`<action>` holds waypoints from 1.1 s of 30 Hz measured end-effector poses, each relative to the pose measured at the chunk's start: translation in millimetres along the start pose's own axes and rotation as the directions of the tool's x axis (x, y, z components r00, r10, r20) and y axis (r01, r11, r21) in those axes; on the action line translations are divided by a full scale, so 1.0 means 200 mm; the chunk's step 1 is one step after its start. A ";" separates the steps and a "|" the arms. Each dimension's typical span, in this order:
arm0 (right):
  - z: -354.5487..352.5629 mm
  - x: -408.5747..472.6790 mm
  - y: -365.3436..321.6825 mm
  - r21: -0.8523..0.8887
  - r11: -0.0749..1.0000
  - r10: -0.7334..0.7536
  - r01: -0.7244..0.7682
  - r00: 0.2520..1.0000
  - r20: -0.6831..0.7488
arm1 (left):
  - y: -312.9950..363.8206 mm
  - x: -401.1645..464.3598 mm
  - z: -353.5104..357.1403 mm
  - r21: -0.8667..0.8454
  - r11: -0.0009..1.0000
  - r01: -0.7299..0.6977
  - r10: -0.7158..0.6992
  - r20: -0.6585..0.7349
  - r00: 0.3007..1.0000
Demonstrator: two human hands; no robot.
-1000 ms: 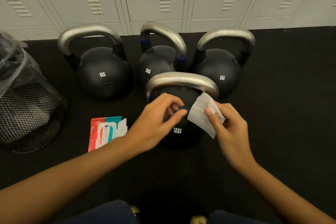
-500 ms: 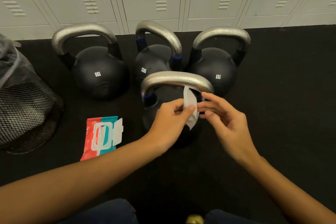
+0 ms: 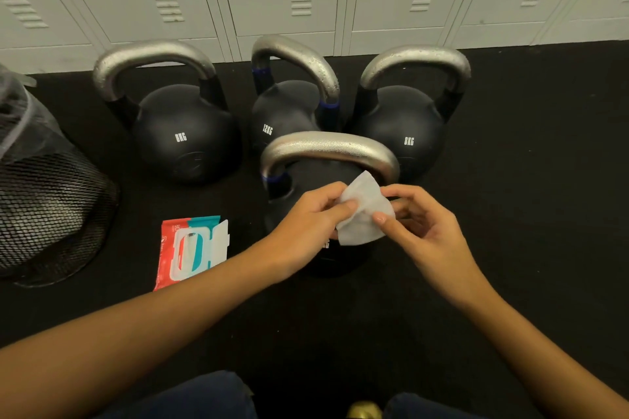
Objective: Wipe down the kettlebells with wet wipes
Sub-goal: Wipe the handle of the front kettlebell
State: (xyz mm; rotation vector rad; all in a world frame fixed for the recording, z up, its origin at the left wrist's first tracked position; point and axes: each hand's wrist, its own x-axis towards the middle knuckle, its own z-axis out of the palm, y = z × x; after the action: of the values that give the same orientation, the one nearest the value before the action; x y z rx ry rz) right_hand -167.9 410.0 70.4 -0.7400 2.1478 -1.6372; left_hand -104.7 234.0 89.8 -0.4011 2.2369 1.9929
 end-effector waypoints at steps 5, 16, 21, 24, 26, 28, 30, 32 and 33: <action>0.02 0.01 0.00 -0.062 0.997 -0.062 0.053 0.985 -0.158 | -0.05 0.04 0.00 0.096 0.995 -0.028 0.060 -0.341 0.938; 0.06 0.06 0.04 -0.277 0.936 -0.274 0.220 0.946 -0.175 | -0.05 0.06 0.16 0.286 0.944 -0.163 0.194 -0.085 0.977; 0.00 0.06 0.04 -0.269 0.940 -0.281 0.210 0.923 -0.262 | -0.07 0.06 0.22 0.408 0.897 -0.167 0.207 -0.056 0.977; -0.04 0.09 0.02 -0.217 0.953 -0.274 0.213 0.909 -0.313 | -0.07 0.08 0.22 0.459 0.875 -0.157 0.197 -0.042 0.979; -0.04 0.12 0.00 -0.164 0.965 -0.250 0.206 0.914 -0.319 | -0.05 0.10 0.20 0.460 0.878 -0.133 0.153 -0.007 0.988; -0.03 0.14 -0.01 -0.120 0.974 -0.220 0.191 0.924 -0.313 | -0.02 0.15 0.17 0.471 0.874 -0.124 0.141 -0.002 0.990; -0.03 0.16 -0.02 -0.114 0.977 -0.205 0.178 0.930 -0.305 | 0.01 0.19 0.14 0.522 0.844 -0.125 0.161 -0.023 0.987; -0.02 0.17 -0.02 -0.083 0.983 -0.184 0.166 0.937 -0.296 | 0.03 0.23 0.11 0.581 0.803 -0.131 0.193 -0.046 0.980; -0.02 0.17 -0.02 -0.061 0.985 -0.172 0.161 0.940 -0.294 | 0.03 0.24 0.12 0.589 0.799 -0.120 0.194 -0.063 0.979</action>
State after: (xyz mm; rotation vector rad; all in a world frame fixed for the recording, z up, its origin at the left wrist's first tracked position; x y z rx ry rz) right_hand -197.1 391.9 77.6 -0.7430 2.3819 -1.9083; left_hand -153.5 252.7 79.6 -0.2694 2.8787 1.2402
